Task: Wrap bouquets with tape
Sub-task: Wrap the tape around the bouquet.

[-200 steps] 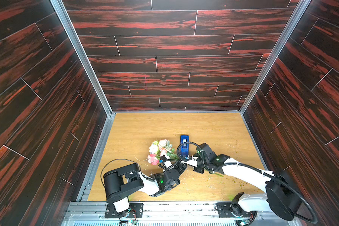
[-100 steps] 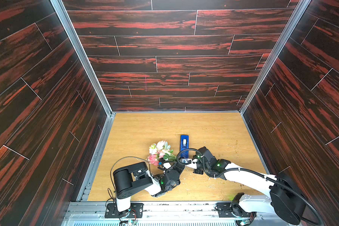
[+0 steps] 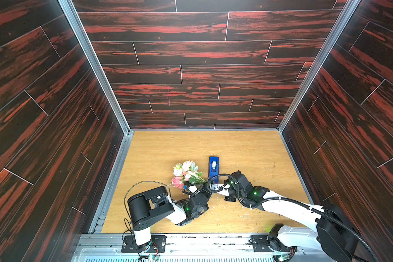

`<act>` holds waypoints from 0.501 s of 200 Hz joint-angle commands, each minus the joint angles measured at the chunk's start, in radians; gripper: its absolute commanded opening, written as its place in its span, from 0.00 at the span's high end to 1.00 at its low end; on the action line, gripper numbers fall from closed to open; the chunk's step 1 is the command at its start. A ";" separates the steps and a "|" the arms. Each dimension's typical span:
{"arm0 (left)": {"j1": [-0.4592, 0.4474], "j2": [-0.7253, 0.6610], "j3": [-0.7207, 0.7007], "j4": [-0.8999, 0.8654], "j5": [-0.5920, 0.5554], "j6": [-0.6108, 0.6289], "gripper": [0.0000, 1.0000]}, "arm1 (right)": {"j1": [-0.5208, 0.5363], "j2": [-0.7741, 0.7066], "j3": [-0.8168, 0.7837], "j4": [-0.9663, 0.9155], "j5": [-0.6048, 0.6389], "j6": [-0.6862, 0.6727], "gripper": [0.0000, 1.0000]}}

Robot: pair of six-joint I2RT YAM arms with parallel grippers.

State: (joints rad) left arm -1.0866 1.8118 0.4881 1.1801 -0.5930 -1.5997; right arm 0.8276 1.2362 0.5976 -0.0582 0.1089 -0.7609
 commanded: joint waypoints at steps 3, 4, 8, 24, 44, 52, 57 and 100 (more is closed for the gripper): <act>0.034 0.018 0.024 0.004 -0.010 0.001 0.72 | 0.021 -0.049 -0.012 -0.010 -0.068 -0.041 1.00; 0.035 0.018 0.024 0.005 -0.010 0.000 0.73 | 0.021 -0.049 -0.012 -0.010 -0.068 -0.042 1.00; 0.036 0.020 0.026 0.007 -0.009 0.002 0.74 | 0.022 -0.049 -0.012 -0.012 -0.068 -0.044 1.00; 0.039 0.023 0.031 0.005 -0.005 0.011 0.80 | 0.022 -0.050 -0.015 -0.014 -0.077 -0.050 1.00; 0.041 0.026 0.038 0.003 0.004 0.019 0.85 | 0.022 -0.047 -0.011 -0.022 -0.092 -0.048 1.00; 0.040 0.026 0.039 0.003 0.006 0.023 0.88 | 0.022 -0.044 -0.003 -0.041 -0.106 -0.045 1.00; 0.041 0.026 0.038 0.004 0.007 0.023 0.89 | 0.022 -0.041 0.009 -0.064 -0.125 -0.042 1.00; 0.041 0.030 0.029 0.025 0.042 0.044 0.95 | -0.037 -0.020 0.206 -0.376 -0.333 0.009 0.38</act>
State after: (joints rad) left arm -1.0546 1.8332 0.5095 1.1835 -0.5606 -1.5818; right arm 0.8333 1.2221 0.6888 -0.2394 -0.0204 -0.7700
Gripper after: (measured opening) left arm 0.149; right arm 0.589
